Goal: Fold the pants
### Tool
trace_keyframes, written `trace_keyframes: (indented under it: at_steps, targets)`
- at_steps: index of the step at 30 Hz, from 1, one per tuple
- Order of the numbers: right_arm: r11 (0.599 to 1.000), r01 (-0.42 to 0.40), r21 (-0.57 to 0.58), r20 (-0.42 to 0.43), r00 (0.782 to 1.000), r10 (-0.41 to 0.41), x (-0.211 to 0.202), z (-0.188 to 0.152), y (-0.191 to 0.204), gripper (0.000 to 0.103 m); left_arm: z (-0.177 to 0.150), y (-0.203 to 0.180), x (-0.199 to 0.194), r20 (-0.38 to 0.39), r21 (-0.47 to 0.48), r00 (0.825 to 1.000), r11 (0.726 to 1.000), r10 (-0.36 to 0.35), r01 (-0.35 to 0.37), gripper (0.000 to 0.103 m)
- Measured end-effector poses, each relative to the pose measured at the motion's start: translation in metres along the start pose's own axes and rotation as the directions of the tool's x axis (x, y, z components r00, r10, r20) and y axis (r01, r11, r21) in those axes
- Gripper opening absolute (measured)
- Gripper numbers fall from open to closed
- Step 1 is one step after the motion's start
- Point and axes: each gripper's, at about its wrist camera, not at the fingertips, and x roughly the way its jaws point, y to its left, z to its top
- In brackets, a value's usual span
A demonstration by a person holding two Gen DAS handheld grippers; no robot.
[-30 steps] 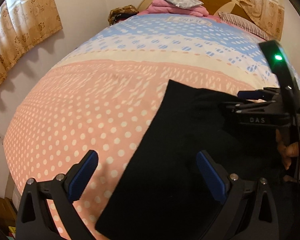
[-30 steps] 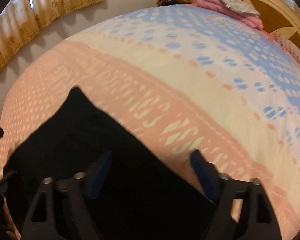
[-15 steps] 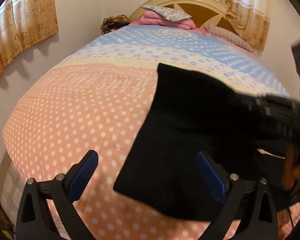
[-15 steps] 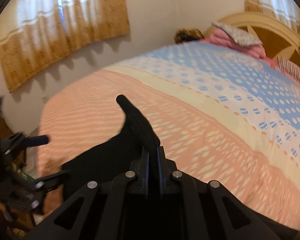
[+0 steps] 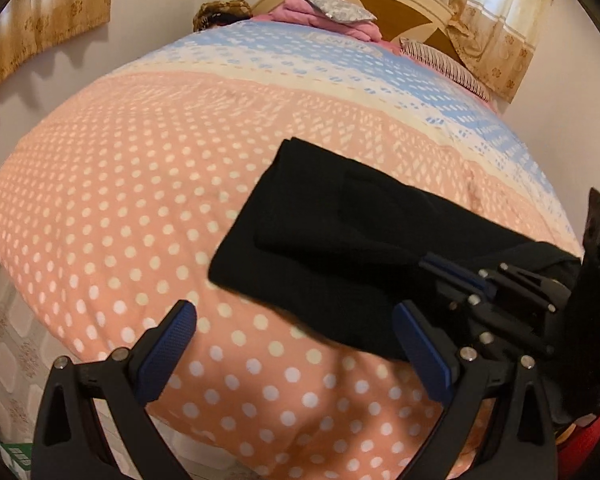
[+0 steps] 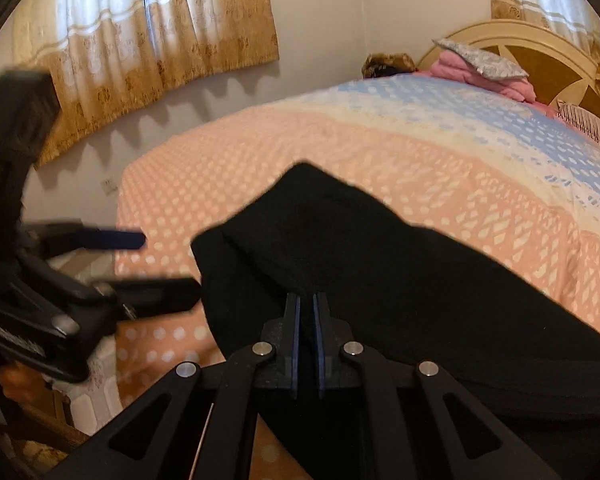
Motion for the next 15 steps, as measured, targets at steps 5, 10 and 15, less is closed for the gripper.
trace_keyframes:
  at_steps: [5, 10, 15]
  targets:
    - [0.999, -0.037, -0.006, 0.031, 0.999, 0.038, -0.014, 0.014, -0.002, 0.005, 0.012, -0.011, 0.003, 0.004, -0.027, 0.995, 0.995, -0.101, 0.101, 0.101]
    - [0.989, -0.073, 0.127, 0.063, 0.996, 0.066, -0.039, 0.005, -0.021, 0.006, 0.006, -0.014, 0.013, -0.008, -0.043, 0.997, 0.997, -0.071, 0.071, 0.101]
    - [0.964, 0.004, 0.266, 0.086, 0.996, -0.028, -0.057, -0.023, -0.044, 0.006, 0.008, -0.004, 0.026, -0.007, -0.185, 0.992, 0.975, -0.129, 0.126, 0.082]
